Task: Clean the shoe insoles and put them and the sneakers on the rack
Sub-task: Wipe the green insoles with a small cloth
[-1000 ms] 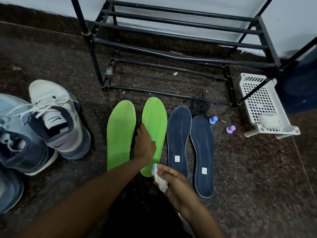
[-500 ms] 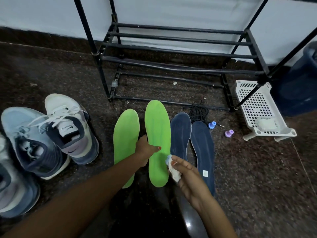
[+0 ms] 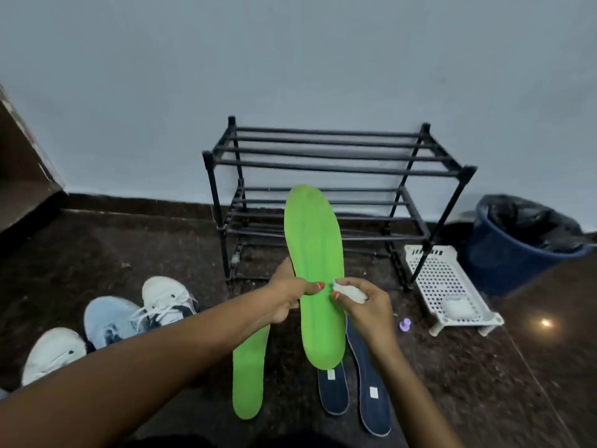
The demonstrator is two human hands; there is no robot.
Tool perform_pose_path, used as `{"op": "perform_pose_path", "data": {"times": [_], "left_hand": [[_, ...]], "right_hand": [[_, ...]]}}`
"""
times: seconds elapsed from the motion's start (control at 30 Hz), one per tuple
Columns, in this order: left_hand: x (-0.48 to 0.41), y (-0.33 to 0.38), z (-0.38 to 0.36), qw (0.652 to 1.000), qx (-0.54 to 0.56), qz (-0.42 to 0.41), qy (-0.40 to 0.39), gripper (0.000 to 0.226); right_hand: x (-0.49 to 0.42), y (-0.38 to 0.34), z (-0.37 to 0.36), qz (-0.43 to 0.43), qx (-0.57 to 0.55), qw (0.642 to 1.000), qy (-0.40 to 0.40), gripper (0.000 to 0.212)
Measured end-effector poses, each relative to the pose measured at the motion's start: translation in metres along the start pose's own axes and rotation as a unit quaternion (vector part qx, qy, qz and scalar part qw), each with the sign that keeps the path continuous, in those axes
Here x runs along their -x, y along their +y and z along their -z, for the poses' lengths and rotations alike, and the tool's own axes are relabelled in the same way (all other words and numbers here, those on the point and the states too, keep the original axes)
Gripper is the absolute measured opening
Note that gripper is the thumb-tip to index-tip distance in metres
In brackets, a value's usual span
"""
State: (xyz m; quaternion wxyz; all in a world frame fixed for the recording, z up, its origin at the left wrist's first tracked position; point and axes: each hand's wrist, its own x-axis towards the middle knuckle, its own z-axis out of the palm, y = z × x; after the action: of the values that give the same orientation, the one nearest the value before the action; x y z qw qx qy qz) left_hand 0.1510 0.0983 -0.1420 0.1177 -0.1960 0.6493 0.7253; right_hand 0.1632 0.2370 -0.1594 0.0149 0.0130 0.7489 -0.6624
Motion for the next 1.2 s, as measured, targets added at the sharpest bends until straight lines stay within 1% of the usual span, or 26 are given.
{"op": "perform_pose_path", "data": {"times": [0.13,0.23,0.3,0.37,0.4,0.47,0.57,0.63,0.73,0.8,0.87,1.03,1.1,1.2], "left_hand": [[0.042,0.029,-0.005,1.0,0.028,-0.006,-0.007,0.048],[0.075,0.043,-0.008,0.999,0.041,-0.007,-0.027,0.044],[0.093,0.05,-0.01,0.996,0.073,-0.009,-0.047,0.038],[0.112,0.058,-0.01,0.989,0.128,-0.009,-0.075,0.03],[0.121,0.061,-0.009,0.983,0.159,-0.01,-0.088,0.032],[0.13,0.064,-0.007,0.969,0.227,-0.035,-0.087,0.047],[0.138,0.056,-0.004,0.941,0.321,-0.093,-0.046,0.063],[0.141,0.044,-0.002,0.929,0.351,-0.111,-0.033,0.069],[0.142,0.026,0.0,0.92,0.372,-0.111,-0.052,0.083],[0.138,0.019,0.0,0.92,0.373,-0.109,-0.054,0.088],[0.131,0.016,-0.001,0.921,0.373,-0.1,-0.053,0.09],[0.112,0.01,-0.005,0.926,0.365,-0.08,-0.057,0.094],[0.106,0.007,-0.008,0.93,0.354,-0.077,-0.067,0.093],[0.099,0.006,-0.012,0.925,0.364,-0.067,-0.09,0.085]], "right_hand": [[0.012,-0.039,0.008,0.021,0.005,1.0,-0.004,0.027],[0.026,-0.063,0.016,0.035,0.03,0.999,0.007,0.028],[0.035,-0.073,0.021,0.035,0.042,0.998,0.009,0.028],[0.046,-0.084,0.026,0.031,0.048,0.998,0.006,0.026],[0.052,-0.087,0.028,0.03,0.053,0.998,0.003,0.026],[0.064,-0.094,0.032,0.032,0.063,0.997,-0.009,0.026],[0.084,-0.099,0.037,0.032,0.076,0.996,-0.031,0.029],[0.095,-0.095,0.04,0.024,0.088,0.995,-0.044,0.033],[0.109,-0.084,0.041,0.009,0.109,0.992,-0.069,0.031],[0.112,-0.079,0.04,-0.001,0.114,0.99,-0.079,0.029],[0.112,-0.077,0.038,0.001,0.119,0.99,-0.07,0.025],[0.093,-0.087,0.021,0.084,0.125,0.989,-0.002,0.017],[0.078,-0.093,0.011,0.107,0.126,0.986,0.005,0.016],[0.056,-0.101,-0.005,0.132,0.127,0.983,0.013,0.019]]}}
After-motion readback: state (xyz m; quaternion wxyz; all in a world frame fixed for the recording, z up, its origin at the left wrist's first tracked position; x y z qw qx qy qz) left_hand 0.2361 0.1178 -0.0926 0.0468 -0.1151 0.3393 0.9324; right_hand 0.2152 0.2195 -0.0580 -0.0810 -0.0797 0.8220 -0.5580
